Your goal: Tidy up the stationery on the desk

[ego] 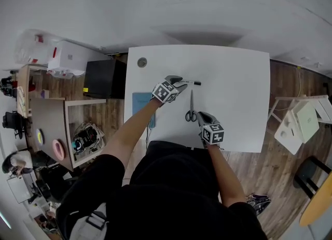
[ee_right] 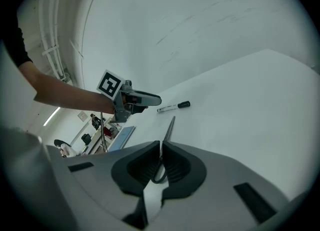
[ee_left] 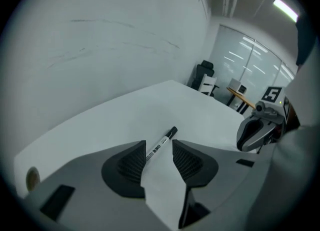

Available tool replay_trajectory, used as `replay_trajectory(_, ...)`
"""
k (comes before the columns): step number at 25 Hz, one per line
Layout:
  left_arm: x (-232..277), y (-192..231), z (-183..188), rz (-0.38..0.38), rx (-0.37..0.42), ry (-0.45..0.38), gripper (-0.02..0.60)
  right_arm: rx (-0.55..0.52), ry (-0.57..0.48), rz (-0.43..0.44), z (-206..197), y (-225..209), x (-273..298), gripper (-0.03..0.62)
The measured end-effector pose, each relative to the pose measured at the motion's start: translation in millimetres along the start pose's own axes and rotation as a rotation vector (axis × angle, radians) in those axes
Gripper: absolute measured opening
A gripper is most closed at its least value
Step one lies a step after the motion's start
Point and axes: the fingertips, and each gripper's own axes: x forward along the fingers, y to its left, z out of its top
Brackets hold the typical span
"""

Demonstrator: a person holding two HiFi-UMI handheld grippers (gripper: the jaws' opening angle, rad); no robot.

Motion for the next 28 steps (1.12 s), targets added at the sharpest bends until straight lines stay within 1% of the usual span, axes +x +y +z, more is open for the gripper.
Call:
replay_trajectory(3, 19.0, 0.1, -5.1, -0.031, 0.117, 0.1, 0.16, 0.016, 0.004, -0.014, -6.8, -9.7, -7.5, 0.04)
replay_trajectory(6, 32.0, -1.2, -9.0, -0.081, 0.194, 0.161, 0.172, 0.032, 0.004, -0.021, -9.9, -15.4, -10.5, 0.04)
replay_trajectory(9, 41.1, -2.0, -10.5, -0.103, 0.227, 0.181, 0.172, 0.043, 0.0, -0.025, -11.2, -19.6, -13.5, 0.04)
replay_trajectory(12, 45.4, -3.7, -21.3, -0.095, 0.274, 0.253, 0.172, 0.052, -0.009, -0.03, -11.3, -23.8, -17.5, 0.04)
replay_trajectory(14, 48.5, -5.5, -28.2, -0.098, 0.298, 0.279, 0.172, 0.059, -0.014, -0.033, -10.4, -25.3, -18.3, 0.04)
replay_trajectory(16, 49.8, -4.1, -30.1, -0.093, 0.269, 0.271, 0.167, 0.062, -0.015, -0.032, -9.9, -25.1, -17.7, 0.04)
replay_trajectory(17, 49.6, -2.4, -29.8, -0.084, 0.248, 0.264, 0.153, 0.063, -0.014, -0.03, -10.1, -24.8, -17.2, 0.04)
replay_trajectory(19, 49.7, 1.2, -29.5, -0.063, 0.225, 0.259, 0.092, 0.064, -0.011, -0.026, -11.1, -24.4, -16.9, 0.04)
replay_trajectory(20, 50.4, 2.1, -29.6, -0.056, 0.221, 0.26, 0.074, 0.064, -0.008, -0.026, -11.6, -24.3, -17.2, 0.04)
replay_trajectory(23, 52.3, 1.8, -29.6, -0.056, 0.194, 0.264, 0.074, 0.054, 0.0, -0.031, -12.3, -23.9, -18.6, 0.04)
replay_trajectory(26, 48.6, -1.1, -29.5, -0.051, 0.116, 0.255, 0.072, 0.042, 0.003, -0.028, -10.6, -24.0, -20.0, 0.04)
replay_trajectory(28, 41.9, -2.4, -28.5, -0.028, 0.069, 0.229, 0.072, 0.025, 0.003, -0.025, -8.5, -23.8, -20.4, 0.04)
